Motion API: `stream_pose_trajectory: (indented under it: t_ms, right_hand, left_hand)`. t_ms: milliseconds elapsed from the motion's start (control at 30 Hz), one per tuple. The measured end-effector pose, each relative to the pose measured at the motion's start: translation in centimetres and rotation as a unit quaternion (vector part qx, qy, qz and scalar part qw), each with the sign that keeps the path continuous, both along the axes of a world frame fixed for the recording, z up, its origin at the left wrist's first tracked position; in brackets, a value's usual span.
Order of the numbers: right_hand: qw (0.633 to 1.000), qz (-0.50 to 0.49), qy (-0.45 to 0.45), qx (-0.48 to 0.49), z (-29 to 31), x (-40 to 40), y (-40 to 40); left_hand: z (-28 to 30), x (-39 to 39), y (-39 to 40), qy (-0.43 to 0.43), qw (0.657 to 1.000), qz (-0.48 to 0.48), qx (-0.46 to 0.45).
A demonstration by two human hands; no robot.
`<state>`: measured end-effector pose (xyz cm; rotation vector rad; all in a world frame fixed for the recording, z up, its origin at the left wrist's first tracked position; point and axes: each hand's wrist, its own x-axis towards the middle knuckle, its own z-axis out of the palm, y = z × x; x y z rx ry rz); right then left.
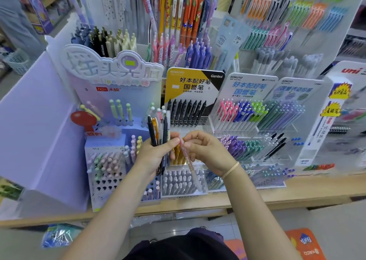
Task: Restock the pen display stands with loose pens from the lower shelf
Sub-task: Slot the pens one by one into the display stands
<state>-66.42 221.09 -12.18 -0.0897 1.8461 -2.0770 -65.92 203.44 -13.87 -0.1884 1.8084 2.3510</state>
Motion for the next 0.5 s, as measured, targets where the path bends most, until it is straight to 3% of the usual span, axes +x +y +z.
stream_pose_trajectory:
  t_ms: [233, 500]
  right_hand:
    - [0.996, -0.087, 0.001, 0.003, -0.4, 1.0, 3.4]
    - [0.984, -0.175, 0.025, 0.012, 1.1, 1.5, 10.5]
  left_hand:
    - [-1.1, 0.2, 1.7, -0.07, 0.993, -0.065, 0.074]
    - [0.3, -0.5, 8.9, -0.066, 0.986, -0.136, 0.073]
